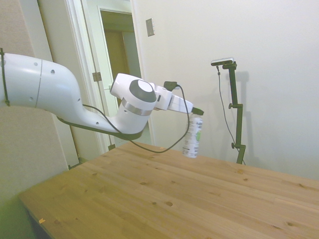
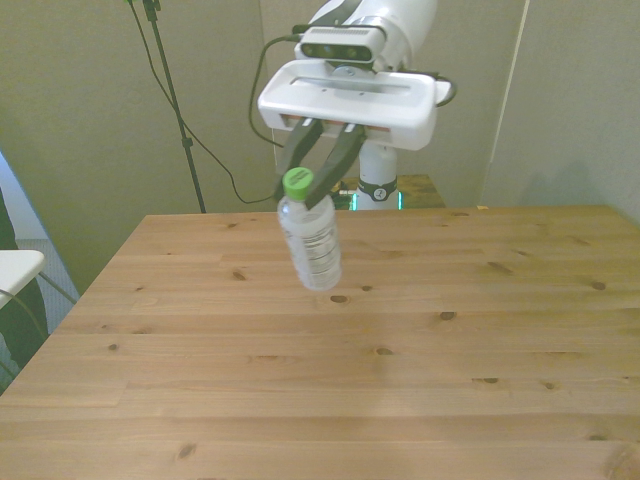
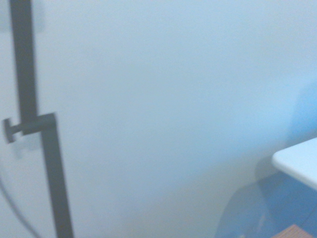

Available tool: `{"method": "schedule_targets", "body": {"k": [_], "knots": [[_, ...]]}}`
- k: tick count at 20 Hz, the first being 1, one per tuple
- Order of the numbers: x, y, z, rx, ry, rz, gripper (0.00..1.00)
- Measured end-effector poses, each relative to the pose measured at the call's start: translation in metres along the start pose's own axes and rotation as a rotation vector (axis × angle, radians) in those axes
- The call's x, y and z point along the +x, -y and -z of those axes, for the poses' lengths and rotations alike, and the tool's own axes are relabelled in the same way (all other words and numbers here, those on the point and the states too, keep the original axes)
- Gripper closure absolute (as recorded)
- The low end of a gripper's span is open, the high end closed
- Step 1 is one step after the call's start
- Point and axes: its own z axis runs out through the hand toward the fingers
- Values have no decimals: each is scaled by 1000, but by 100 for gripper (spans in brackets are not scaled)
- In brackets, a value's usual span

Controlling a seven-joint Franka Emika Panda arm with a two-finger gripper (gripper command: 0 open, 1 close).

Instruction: Stand the water bottle

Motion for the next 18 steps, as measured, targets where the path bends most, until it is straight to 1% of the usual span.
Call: {"method": "schedule_targets", "body": {"k": [3, 5, 7, 8, 10, 12, 15, 18], "knots": [[4, 4, -24, 15, -94, -40, 100], [-2, 11, -33, 23, -157, -68, 100], [-16, 16, -34, 24, -228, -83, 100], [-40, 6, -31, 24, -248, -90, 100], [-49, -5, -32, 28, -259, -74, 100], [-43, 5, -30, 33, -277, -84, 100], [-27, 28, -27, 71, -311, -114, 100], [-20, 41, -41, 88, -353, -132, 100]]}}
